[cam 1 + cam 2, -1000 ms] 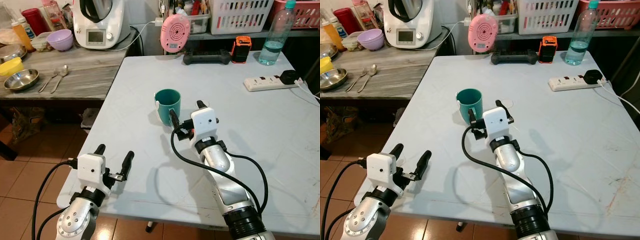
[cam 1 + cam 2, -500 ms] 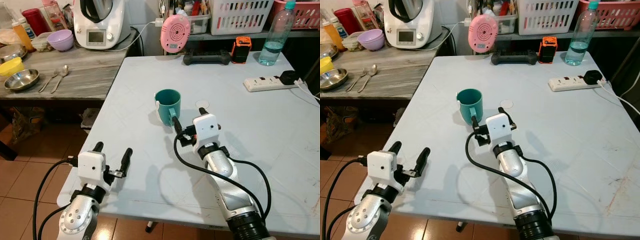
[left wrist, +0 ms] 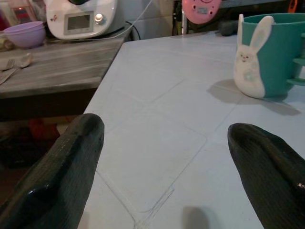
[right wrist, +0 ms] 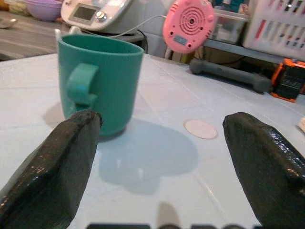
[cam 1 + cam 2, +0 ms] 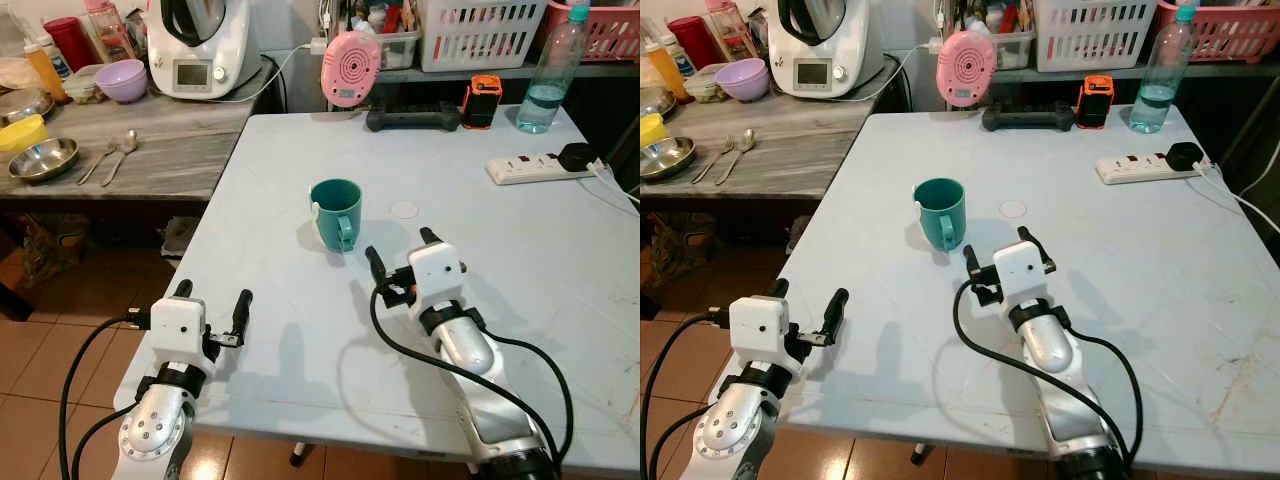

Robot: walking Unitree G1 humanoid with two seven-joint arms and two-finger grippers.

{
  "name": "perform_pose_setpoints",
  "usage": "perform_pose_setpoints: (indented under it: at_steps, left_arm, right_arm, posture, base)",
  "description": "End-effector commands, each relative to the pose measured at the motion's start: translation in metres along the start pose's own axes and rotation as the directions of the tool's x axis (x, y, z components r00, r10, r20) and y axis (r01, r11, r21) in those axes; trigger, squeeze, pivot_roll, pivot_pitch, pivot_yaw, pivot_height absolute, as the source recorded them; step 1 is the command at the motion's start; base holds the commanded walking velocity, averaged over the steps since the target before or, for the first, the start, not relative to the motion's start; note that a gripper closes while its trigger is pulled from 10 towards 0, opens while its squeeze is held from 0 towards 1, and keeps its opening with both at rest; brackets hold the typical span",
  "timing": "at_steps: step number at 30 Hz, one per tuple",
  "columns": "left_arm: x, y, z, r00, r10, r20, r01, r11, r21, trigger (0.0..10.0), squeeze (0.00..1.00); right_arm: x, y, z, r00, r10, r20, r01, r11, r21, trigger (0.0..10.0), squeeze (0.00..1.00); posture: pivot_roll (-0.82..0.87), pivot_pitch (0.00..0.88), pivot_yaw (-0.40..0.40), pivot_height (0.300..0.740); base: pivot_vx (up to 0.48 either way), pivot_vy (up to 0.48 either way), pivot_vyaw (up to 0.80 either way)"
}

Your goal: Setting the table

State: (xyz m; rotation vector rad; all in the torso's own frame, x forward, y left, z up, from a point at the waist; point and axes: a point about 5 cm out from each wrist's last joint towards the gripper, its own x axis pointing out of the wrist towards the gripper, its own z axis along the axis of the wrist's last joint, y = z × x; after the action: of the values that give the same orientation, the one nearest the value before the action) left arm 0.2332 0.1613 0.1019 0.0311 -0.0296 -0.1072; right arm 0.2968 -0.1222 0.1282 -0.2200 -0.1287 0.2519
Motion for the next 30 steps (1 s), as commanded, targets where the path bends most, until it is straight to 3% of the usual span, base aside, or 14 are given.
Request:
perform_pose_setpoints:
  at_steps: [1,4,13,14,15,26,27,28,30]
  left_arm:
    - [0.0,0.006,-0.003,0.999,0.038,-0.013,-0.037,0.999,0.023,10.0,0.0]
    - [0.0,0.009,-0.006,0.996,0.078,-0.038,-0.076,0.996,0.037,10.0,0.0]
    - [0.004,0.005,-0.004,0.998,0.058,-0.027,-0.056,0.998,0.041,10.0,0.0]
    - [0.005,0.004,-0.004,0.998,0.056,-0.026,-0.055,0.998,0.04,10.0,0.0]
    - [0.005,0.003,-0.003,0.998,0.054,-0.024,-0.053,0.998,0.04,10.0,0.0]
    - [0.003,0.005,-0.003,0.998,0.063,-0.027,-0.062,0.997,0.042,10.0,0.0]
    - [0.003,0.005,-0.003,0.998,0.063,-0.027,-0.061,0.997,0.042,10.0,0.0]
    - [0.003,0.005,-0.003,0.998,0.062,-0.027,-0.061,0.997,0.043,10.0,0.0]
    - [0.003,0.005,-0.003,0.998,0.063,-0.027,-0.062,0.997,0.044,10.0,0.0]
  right_arm:
    - [-0.002,-0.001,0.008,1.0,-0.007,0.027,0.007,1.0,0.001,10.0,0.0]
    - [-0.002,-0.001,0.013,0.999,0.001,0.046,-0.001,1.0,0.001,10.0,0.0]
    - [0.002,0.002,0.015,0.999,-0.007,0.045,0.007,1.0,-0.008,10.0,0.0]
    - [0.005,0.006,0.019,0.997,0.017,0.069,-0.017,1.0,0.006,8.9,0.0]
    - [0.007,0.009,0.024,0.996,0.025,0.089,-0.025,1.0,0.008,0.0,0.0]
    - [0.008,0.013,0.023,0.996,0.035,0.086,-0.036,0.999,0.012,0.0,0.0]
    - [0.008,0.013,0.023,0.996,0.035,0.081,-0.036,0.999,0.01,1.6,0.0]
    - [0.009,0.012,0.022,0.997,0.028,0.065,-0.029,0.999,0.012,10.0,0.0]
    - [0.01,0.012,0.022,0.998,0.021,0.061,-0.022,1.0,0.016,10.0,0.0]
  posture:
    - [-0.22,0.05,0.096,0.74]
    - [-0.22,0.049,0.098,0.74]
    - [-0.23,0.044,0.1,0.74]
    - [-0.23,0.044,0.1,0.74]
    - [-0.23,0.044,0.1,0.74]
    - [-0.21,0.042,0.098,0.74]
    - [-0.21,0.042,0.098,0.74]
    - [-0.21,0.041,0.097,0.74]
    - [-0.21,0.041,0.097,0.74]
  base:
    - [0.0,0.0,0.0]
    - [0.0,0.0,0.0]
    - [0.0,0.0,0.0]
    - [0.0,0.0,0.0]
    - [0.0,0.0,0.0]
    - [0.0,0.0,0.0]
    - [0.0,0.0,0.0]
    - [0.0,0.0,0.0]
    - [0.0,0.0,0.0]
